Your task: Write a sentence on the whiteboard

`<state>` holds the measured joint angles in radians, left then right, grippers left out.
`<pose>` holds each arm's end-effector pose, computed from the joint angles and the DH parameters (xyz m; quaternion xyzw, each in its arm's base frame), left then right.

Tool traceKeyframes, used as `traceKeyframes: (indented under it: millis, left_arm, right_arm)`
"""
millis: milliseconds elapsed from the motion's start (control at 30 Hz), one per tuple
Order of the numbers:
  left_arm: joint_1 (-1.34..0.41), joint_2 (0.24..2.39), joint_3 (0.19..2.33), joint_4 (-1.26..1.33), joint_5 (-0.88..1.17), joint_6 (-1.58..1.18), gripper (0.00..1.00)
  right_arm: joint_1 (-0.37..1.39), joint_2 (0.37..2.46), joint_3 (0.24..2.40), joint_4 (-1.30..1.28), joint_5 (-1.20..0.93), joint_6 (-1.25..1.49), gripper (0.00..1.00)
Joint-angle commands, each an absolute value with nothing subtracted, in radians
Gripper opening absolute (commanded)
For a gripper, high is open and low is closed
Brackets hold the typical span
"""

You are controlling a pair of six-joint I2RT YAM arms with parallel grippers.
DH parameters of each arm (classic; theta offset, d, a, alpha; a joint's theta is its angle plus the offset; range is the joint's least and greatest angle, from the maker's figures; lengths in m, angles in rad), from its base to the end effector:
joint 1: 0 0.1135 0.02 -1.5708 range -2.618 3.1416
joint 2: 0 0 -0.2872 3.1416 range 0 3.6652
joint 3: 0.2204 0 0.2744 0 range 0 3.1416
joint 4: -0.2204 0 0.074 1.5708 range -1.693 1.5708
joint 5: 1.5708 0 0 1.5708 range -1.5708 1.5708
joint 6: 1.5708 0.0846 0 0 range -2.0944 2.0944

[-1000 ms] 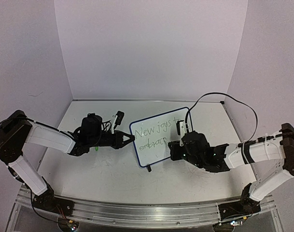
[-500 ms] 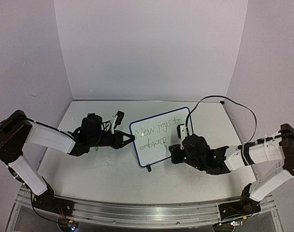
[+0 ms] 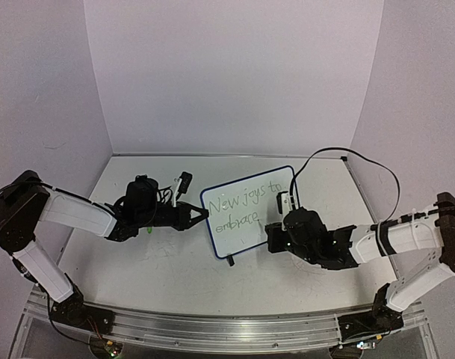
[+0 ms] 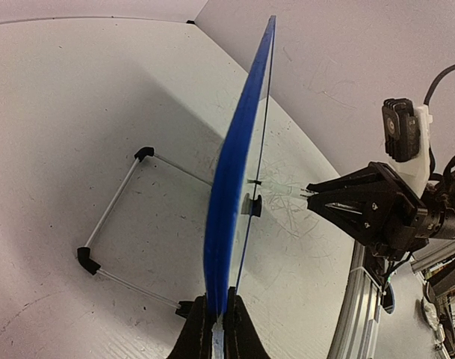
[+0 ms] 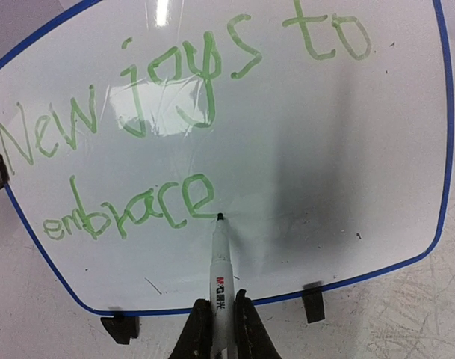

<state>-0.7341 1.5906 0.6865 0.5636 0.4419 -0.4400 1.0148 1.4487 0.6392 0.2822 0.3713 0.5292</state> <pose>0.2581 -0.2816 0.1771 0.2419 0.7697 -0.4609 0.3696 0.2083 0.2770 0.1692 -0.1155 0.8492 0.2270 0.4626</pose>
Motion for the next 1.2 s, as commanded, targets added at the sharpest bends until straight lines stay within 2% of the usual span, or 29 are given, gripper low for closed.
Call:
traceKeyframes:
  millis: [0,133,733,1000,1067,1167]
  left_arm:
    - [-0.738,1.590,0.707,0.495,0.446,-0.415,0.00]
    - [-0.738,1.594,0.709,0.495,0.445,-0.414,0.00]
    - [-0.738,1.595,0.715,0.492,0.452,-0.414,0.00]
    - [-0.738,1.586,0.714,0.488,0.446,-0.417,0.00]
    - [-0.738,1.574,0.712,0.485,0.437,-0.421,0.04]
    - [-0.738,1.552,0.710,0.483,0.423,-0.424,0.16]
  right_arm:
    - [1.004,1.380,0.624,0.324,0.351,0.487,0.00]
    - [0.999,1.343,0.602,0.331,0.358,0.481,0.00]
    - [0.976,1.434,0.637,0.348,0.359,0.481,0.00]
    - [0.977,1.302,0.611,0.292,0.330,0.477,0.00]
    - [0.977,1.227,0.586,0.263,0.330,0.481,0.00]
    - [0.976,1.120,0.560,0.184,0.396,0.481,0.00]
